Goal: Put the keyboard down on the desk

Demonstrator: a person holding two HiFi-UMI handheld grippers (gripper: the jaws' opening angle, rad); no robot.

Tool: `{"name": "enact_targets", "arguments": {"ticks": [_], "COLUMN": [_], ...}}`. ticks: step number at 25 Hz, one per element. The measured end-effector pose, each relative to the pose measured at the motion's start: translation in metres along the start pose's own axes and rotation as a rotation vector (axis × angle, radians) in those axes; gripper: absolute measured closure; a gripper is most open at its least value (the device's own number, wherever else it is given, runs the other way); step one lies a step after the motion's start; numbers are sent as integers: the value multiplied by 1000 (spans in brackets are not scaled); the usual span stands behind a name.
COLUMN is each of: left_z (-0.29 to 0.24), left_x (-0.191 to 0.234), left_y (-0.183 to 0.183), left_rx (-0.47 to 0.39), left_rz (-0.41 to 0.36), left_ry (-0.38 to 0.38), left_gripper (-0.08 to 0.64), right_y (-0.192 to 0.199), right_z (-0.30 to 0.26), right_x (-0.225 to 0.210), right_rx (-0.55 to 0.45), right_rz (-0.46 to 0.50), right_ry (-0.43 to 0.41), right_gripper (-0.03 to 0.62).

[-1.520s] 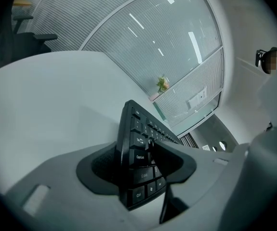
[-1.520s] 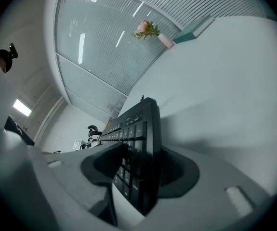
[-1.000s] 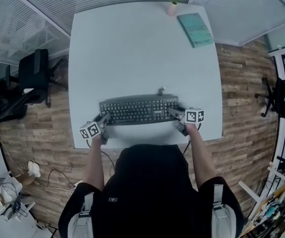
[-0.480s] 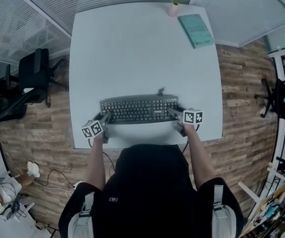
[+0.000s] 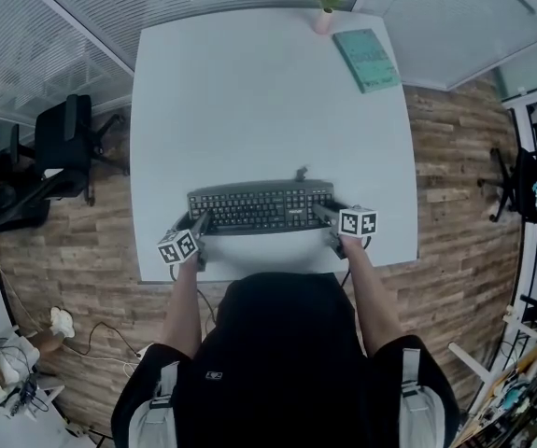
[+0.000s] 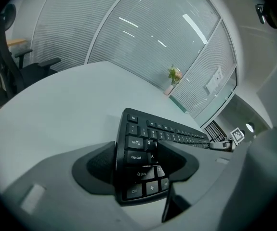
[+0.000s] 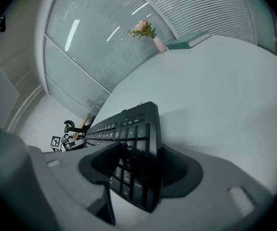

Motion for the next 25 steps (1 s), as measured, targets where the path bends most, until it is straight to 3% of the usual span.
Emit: {"name": "enact_targets", "arguments": {"ticks": [6,11,17,21,25], "left_z": [1,2,8,15,24], "left_x": [0,-2,-1,1,1], "left_y": [1,-2,-5,-12,-14], "left_rx": [-1,-27,-49,-90,-113], "left_rz": [-37,-87,-110,-71,-93], "left_ry": [-27,-48,-59,-59,-55], "left_gripper": [291,291,291,293,293], "right_y": [3,-4,0,-4,-8], "right_z": [-1,1,0,10,19], "right_x": [2,11,10,3,8], "right_rx": [-2,20,8,-71,-110], "right_rz": [41,170,170,110,104], "right_ry": [56,164,160,130,106], "right_gripper": [336,304,304,304,304]}}
Point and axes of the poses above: the fingertips, and each gripper's own axes: z backward along the fingers, x to its left, y out of its underside, the point moved 6 cm from there along z, backward along the fingers, and after that the axes turned 13 degrees about -y, right-handed, at the moved point
